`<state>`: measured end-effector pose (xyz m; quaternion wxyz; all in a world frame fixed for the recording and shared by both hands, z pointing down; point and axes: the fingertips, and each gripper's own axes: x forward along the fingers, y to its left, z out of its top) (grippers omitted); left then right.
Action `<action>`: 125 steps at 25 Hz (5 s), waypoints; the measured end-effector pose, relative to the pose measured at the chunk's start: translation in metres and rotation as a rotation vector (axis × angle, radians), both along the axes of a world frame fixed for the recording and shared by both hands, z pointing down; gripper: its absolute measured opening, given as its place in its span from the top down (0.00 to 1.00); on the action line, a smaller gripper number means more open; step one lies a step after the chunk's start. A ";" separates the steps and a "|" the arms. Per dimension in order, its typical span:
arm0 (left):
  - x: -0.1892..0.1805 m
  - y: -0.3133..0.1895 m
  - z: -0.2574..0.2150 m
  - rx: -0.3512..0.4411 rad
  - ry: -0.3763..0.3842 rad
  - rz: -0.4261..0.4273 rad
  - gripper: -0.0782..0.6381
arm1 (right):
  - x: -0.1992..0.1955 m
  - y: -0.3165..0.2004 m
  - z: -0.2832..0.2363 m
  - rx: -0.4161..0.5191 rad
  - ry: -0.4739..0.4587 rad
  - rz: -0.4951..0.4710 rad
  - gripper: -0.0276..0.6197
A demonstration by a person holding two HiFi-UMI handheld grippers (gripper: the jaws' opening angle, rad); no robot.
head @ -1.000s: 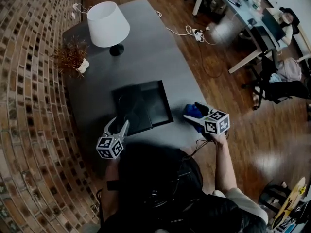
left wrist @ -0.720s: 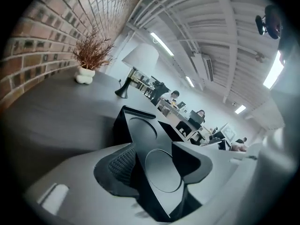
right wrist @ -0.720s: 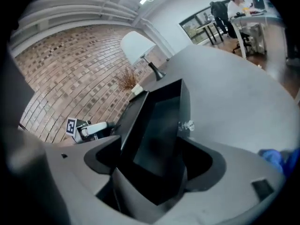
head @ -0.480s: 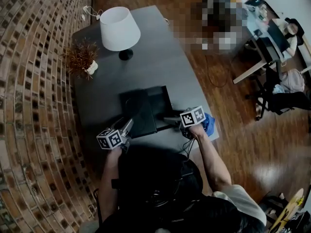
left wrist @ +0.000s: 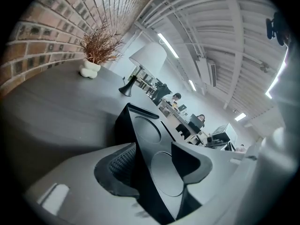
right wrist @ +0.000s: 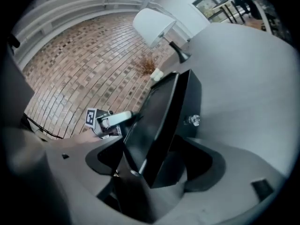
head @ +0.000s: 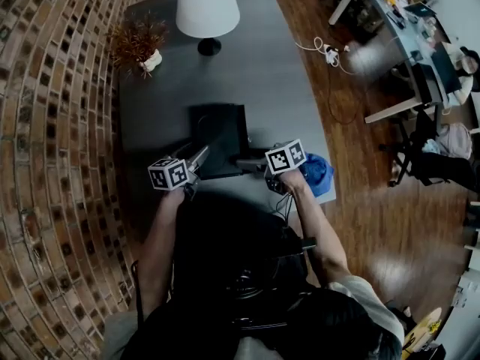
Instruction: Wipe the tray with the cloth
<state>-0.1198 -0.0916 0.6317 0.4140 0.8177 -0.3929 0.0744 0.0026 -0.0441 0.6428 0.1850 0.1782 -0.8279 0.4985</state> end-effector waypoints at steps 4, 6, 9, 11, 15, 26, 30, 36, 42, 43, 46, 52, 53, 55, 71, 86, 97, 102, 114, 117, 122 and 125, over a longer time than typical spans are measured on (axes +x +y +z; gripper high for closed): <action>0.001 -0.001 0.000 -0.002 0.010 -0.007 0.56 | -0.033 0.005 0.009 0.008 0.068 -0.082 0.35; 0.001 0.002 0.000 -0.006 0.020 -0.012 0.56 | -0.031 0.011 0.008 -0.007 0.075 -0.112 0.35; -0.006 0.012 -0.009 -0.018 0.062 -0.044 0.56 | -0.014 0.000 0.001 0.036 0.099 -0.155 0.36; -0.026 0.031 -0.018 -0.056 0.137 -0.150 0.56 | 0.004 -0.031 -0.011 0.146 0.150 -0.142 0.36; -0.062 0.096 -0.005 -0.282 0.309 -0.331 0.54 | 0.005 -0.106 -0.042 0.385 0.218 -0.197 0.35; 0.014 0.114 0.013 -0.489 0.656 -0.178 0.55 | -0.068 -0.148 0.033 0.309 0.418 -0.757 0.36; -0.012 0.088 0.016 -0.368 0.570 -0.260 0.52 | -0.052 -0.148 0.032 0.273 0.411 -0.711 0.36; -0.084 0.001 0.017 -0.248 0.594 -0.517 0.50 | -0.019 -0.137 0.017 0.134 0.246 -0.415 0.36; -0.107 -0.087 0.015 -0.169 0.466 -0.482 0.47 | -0.009 -0.107 0.009 0.085 0.125 -0.134 0.36; -0.103 -0.092 0.012 -0.164 0.456 -0.466 0.47 | -0.007 -0.105 0.008 0.084 0.115 -0.090 0.36; -0.096 -0.093 0.006 -0.146 0.447 -0.417 0.46 | -0.002 -0.101 0.004 0.073 0.082 0.003 0.36; -0.084 -0.074 -0.016 -0.091 0.454 -0.353 0.46 | 0.001 -0.096 0.005 0.078 0.101 0.041 0.36; -0.084 -0.076 -0.014 -0.082 0.449 -0.365 0.46 | 0.001 -0.095 0.006 0.081 0.115 0.040 0.36; -0.086 -0.081 -0.012 -0.079 0.458 -0.395 0.46 | -0.001 -0.096 0.006 0.086 0.135 0.048 0.36; -0.091 -0.070 -0.030 0.022 0.404 -0.313 0.47 | 0.018 -0.103 -0.013 0.156 0.043 0.277 0.44; -0.088 -0.058 -0.037 0.048 0.430 -0.325 0.47 | 0.008 -0.086 -0.006 0.229 0.125 0.187 0.50; -0.091 0.018 -0.149 0.306 0.569 -0.307 0.49 | 0.121 -0.055 -0.145 0.484 -0.004 0.543 0.62; -0.079 0.026 -0.167 0.330 0.588 -0.264 0.49 | 0.126 -0.044 -0.166 0.539 0.020 0.551 0.62; -0.052 0.031 -0.200 0.373 0.598 -0.169 0.49 | 0.109 -0.038 -0.176 0.565 0.020 0.526 0.63; -0.050 0.033 -0.202 0.378 0.600 -0.159 0.49 | 0.103 -0.037 -0.171 0.560 0.036 0.504 0.63; -0.051 0.036 -0.210 0.404 0.629 -0.150 0.52 | 0.096 -0.037 -0.169 0.564 0.051 0.477 0.63; -0.056 0.039 -0.218 0.439 0.662 -0.153 0.52 | 0.094 -0.034 -0.167 0.564 0.063 0.464 0.63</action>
